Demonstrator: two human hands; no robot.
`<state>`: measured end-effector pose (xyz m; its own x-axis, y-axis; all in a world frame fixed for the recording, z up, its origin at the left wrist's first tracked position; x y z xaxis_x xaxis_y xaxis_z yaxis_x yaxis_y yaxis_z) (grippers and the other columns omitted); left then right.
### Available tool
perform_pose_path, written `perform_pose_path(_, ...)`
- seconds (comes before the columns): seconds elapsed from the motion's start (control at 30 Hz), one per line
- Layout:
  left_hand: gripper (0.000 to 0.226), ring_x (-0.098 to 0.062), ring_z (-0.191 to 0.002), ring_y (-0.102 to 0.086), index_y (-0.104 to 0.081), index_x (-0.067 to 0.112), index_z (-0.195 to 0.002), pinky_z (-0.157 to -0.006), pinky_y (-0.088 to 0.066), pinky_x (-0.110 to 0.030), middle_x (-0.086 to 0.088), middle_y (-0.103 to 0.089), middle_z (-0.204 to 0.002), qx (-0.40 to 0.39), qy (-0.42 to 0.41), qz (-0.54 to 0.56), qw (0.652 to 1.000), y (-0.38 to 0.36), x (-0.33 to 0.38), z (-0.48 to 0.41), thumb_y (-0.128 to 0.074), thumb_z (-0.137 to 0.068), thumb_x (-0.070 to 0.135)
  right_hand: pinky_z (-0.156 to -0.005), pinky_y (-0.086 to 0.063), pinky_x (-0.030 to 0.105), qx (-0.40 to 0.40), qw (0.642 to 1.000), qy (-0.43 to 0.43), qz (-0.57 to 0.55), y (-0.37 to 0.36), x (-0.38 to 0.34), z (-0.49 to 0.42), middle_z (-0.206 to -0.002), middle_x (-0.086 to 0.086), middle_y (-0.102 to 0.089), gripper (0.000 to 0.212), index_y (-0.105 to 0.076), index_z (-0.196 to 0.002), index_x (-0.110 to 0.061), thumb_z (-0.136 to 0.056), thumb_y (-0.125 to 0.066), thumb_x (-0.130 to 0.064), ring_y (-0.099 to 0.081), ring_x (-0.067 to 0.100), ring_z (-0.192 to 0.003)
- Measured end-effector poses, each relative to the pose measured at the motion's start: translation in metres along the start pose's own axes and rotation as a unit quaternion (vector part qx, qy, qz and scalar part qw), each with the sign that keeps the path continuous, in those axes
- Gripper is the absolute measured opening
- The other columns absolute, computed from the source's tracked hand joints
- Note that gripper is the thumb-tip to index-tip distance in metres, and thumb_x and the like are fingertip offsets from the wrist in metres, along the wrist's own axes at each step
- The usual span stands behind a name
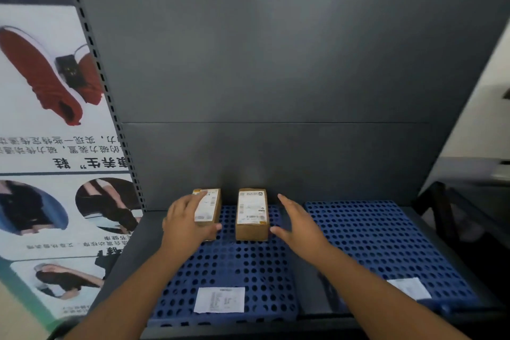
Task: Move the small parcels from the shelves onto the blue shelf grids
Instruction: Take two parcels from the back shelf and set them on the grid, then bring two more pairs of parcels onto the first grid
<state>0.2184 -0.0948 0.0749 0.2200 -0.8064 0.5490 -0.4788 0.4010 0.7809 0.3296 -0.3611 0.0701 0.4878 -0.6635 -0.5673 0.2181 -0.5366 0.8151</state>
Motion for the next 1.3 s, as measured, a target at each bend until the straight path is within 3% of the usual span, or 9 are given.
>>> perform_pose_path(0.1,0.086,-0.027,-0.133,-0.035,-0.039,0.042,-0.142,-0.103,-0.037,-0.050,0.001,-0.045,-0.143,-0.003,-0.077,-0.015,0.997,0.000,0.062,-0.008,-0.076,-0.067,0.060,-0.116,-0.028,0.039,0.041,0.999,-0.018,0.022,0.050,0.012,0.024,-0.160,-0.005,-0.018,0.081,-0.009,-0.152,-0.036,-0.089,-0.057,-0.053,-0.021,0.019,-0.145)
perform_pose_path(0.27,0.082,-0.023,-0.135,-0.035,-0.039,0.040,-0.142,-0.109,-0.034,-0.045,0.004,-0.041,-0.147,-0.043,-0.206,0.051,0.976,-0.023,0.184,-0.005,-0.073,-0.071,0.062,-0.116,-0.028,0.044,0.098,0.991,-0.069,0.064,0.136,0.055,0.089,-0.161,-0.007,-0.013,0.082,-0.009,-0.152,-0.038,-0.088,-0.058,-0.054,-0.016,0.021,-0.146)
perform_pose_path(0.5,0.082,-0.014,-0.141,-0.028,-0.031,0.044,-0.144,-0.114,-0.029,-0.042,0.012,-0.030,-0.154,-0.158,-0.331,0.118,0.923,-0.082,0.351,0.060,-0.072,-0.074,0.058,-0.115,-0.031,0.043,0.188,0.963,-0.149,0.122,0.229,0.125,0.214,-0.159,-0.006,-0.019,0.085,-0.015,-0.151,-0.038,-0.083,-0.063,-0.057,-0.021,0.020,-0.144)
perform_pose_path(0.67,0.080,-0.010,-0.135,-0.037,-0.037,0.043,-0.141,-0.110,-0.036,-0.040,0.014,-0.037,-0.148,-0.194,-0.411,0.184,0.871,-0.127,0.463,0.126,-0.077,-0.073,0.051,-0.114,-0.031,0.038,0.256,0.926,-0.241,0.140,0.290,0.178,0.335,-0.157,-0.005,-0.021,0.082,-0.019,-0.150,-0.038,-0.084,-0.063,-0.055,-0.022,0.019,-0.143)
perform_pose_path(0.77,0.082,-0.006,-0.134,-0.035,-0.038,0.043,-0.141,-0.110,-0.034,-0.033,0.013,-0.038,-0.147,-0.230,-0.437,0.205,0.845,-0.157,0.520,0.168,-0.080,-0.071,0.049,-0.113,-0.034,0.039,0.277,0.903,-0.299,0.136,0.319,0.210,0.406,-0.158,-0.005,-0.019,0.082,-0.017,-0.149,-0.040,-0.084,-0.062,-0.056,-0.023,0.020,-0.143)
perform_pose_path(0.87,0.085,-0.011,-0.134,-0.038,-0.034,0.048,-0.141,-0.110,-0.036,-0.035,0.012,-0.037,-0.148,-0.261,-0.460,0.216,0.821,-0.181,0.568,0.206,-0.079,-0.070,0.051,-0.115,-0.030,0.040,0.291,0.881,-0.346,0.143,0.343,0.238,0.466,-0.159,-0.003,-0.019,0.081,-0.017,-0.148,-0.039,-0.083,-0.062,-0.057,-0.022,0.022,-0.144)
perform_pose_path(0.97,0.086,-0.011,-0.134,-0.039,-0.033,0.050,-0.141,-0.109,-0.037,-0.035,0.013,-0.035,-0.148,-0.283,-0.471,0.224,0.804,-0.202,0.604,0.234,-0.080,-0.069,0.050,-0.111,-0.035,0.042,0.321,0.853,-0.374,0.173,0.360,0.257,0.510,-0.155,0.002,-0.028,0.080,-0.025,-0.147,-0.036,-0.081,-0.064,-0.058,-0.032,0.026,-0.139)
perform_pose_path(1.1,0.087,-0.013,-0.131,-0.041,-0.032,0.054,-0.139,-0.108,-0.039,-0.037,0.010,-0.036,-0.147,-0.320,-0.474,0.227,0.788,-0.229,0.635,0.257,-0.080,-0.067,0.053,-0.107,-0.039,0.044,0.331,0.838,-0.396,0.176,0.368,0.278,0.544,-0.153,0.005,-0.031,0.084,-0.027,-0.148,-0.031,-0.079,-0.065,-0.058,-0.036,0.030,-0.136)
perform_pose_path(1.3,0.086,-0.014,-0.130,-0.043,-0.040,0.040,-0.141,-0.108,-0.039,-0.033,0.005,-0.039,-0.145,-0.339,-0.480,0.234,0.774,-0.266,0.657,0.267,-0.085,-0.068,0.039,-0.106,-0.041,0.040,0.355,0.818,-0.423,0.164,0.361,0.302,0.553,-0.153,0.007,-0.030,0.080,-0.026,-0.148,-0.033,-0.081,-0.066,-0.053,-0.041,0.030,-0.132)
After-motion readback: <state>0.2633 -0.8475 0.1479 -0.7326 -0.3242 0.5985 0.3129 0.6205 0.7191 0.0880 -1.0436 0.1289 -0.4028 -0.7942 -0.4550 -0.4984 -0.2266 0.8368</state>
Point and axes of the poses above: each hand's wrist, its own z-axis away from the middle knuckle, its own y-axis out of the back of the hand, x = y × z, the point moved 3 cm from there along -z, towards the middle knuckle
